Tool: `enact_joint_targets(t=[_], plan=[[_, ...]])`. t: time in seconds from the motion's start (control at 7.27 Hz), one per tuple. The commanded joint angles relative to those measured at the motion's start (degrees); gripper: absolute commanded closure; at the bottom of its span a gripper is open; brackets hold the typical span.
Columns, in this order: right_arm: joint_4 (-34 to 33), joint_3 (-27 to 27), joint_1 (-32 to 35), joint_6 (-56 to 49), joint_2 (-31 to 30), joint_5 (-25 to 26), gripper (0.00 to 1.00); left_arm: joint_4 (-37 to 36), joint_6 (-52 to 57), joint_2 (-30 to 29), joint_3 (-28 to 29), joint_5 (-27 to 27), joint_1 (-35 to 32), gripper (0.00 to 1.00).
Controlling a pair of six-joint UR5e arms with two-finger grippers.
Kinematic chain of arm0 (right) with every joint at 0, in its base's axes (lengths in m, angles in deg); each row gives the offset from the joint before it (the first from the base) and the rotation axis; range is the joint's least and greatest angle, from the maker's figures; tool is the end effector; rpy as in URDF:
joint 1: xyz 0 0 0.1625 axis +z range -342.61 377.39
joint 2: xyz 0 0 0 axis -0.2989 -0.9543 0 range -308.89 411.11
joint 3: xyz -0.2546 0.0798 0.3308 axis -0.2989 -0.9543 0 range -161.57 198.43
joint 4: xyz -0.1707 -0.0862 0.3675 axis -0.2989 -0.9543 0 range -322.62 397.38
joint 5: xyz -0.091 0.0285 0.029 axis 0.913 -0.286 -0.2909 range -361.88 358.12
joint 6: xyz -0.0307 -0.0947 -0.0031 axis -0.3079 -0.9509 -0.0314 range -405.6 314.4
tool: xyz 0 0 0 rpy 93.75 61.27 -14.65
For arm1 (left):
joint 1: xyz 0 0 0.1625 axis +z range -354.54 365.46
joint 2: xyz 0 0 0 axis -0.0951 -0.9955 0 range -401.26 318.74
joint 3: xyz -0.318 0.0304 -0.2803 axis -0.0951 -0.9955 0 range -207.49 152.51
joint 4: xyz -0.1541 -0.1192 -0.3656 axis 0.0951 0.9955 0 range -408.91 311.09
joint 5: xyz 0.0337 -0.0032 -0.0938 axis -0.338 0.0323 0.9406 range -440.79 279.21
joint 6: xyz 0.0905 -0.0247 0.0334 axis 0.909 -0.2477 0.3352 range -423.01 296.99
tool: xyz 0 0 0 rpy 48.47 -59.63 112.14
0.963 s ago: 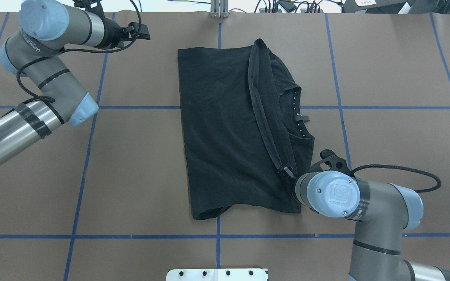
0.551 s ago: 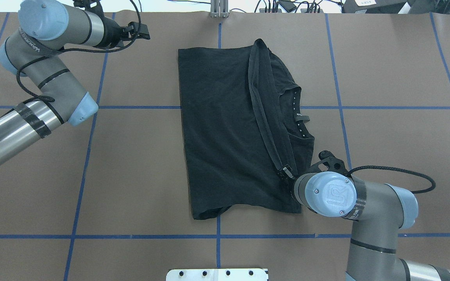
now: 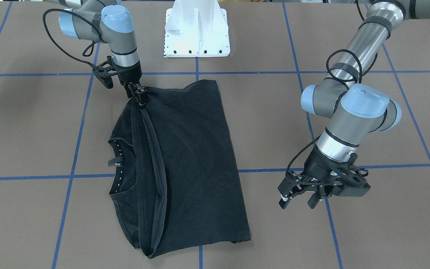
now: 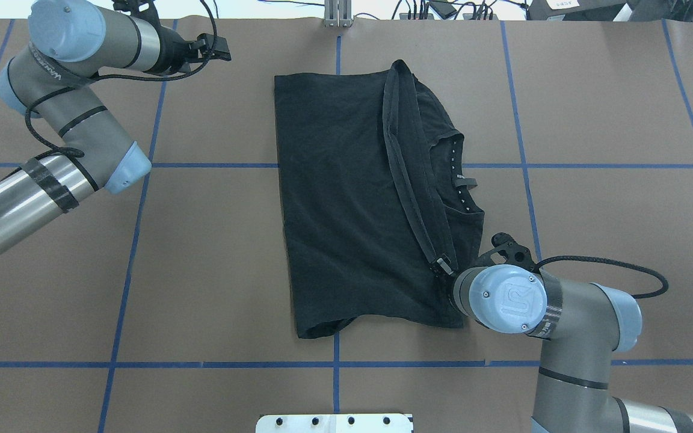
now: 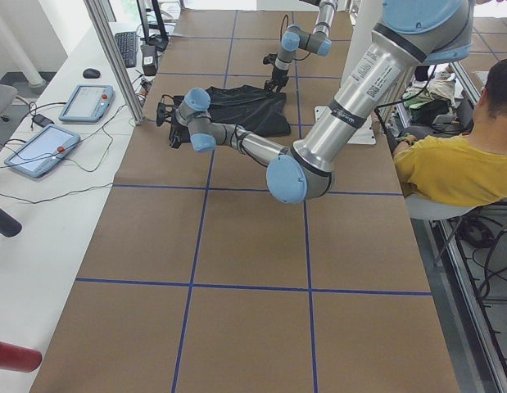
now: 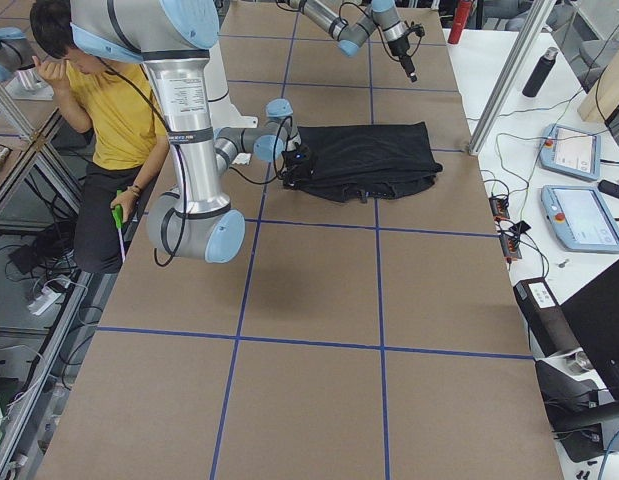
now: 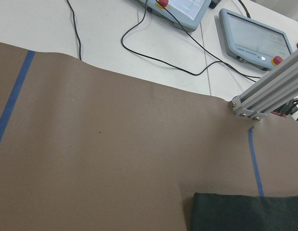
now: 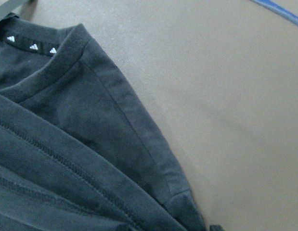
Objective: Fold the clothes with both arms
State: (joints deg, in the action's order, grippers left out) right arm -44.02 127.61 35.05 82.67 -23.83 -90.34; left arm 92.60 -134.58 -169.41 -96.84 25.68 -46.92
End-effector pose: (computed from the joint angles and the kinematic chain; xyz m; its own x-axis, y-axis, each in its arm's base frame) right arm -0.5072 -0.3041 0.3574 0.3499 0.7611 0.5461 -0.6844 0.6058 -0.4057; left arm 0.3816 -0.6673 0.3200 0.3966 -0.0180 -0.9178 0.4982 0.8440 0.1987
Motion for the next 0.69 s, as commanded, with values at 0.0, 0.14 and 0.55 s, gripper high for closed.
enact_joint_targets(t=[0.0,0.14,0.55], plan=[[0.09,0.07,0.35,-0.56,-0.03,-0.31,1.0,0.0,-0.05,0.0,0.0,0.05,0.0,0.0],[0.09,0.07,0.44,-0.82,0.06,-0.4,1.0,0.0,0.03,0.0,0.0,-0.03,0.0,0.0],[0.01,0.33,1.58,-1.0,0.23,-1.45,1.0,0.0,-0.05,0.0,0.0,0.05,0.0,0.0]])
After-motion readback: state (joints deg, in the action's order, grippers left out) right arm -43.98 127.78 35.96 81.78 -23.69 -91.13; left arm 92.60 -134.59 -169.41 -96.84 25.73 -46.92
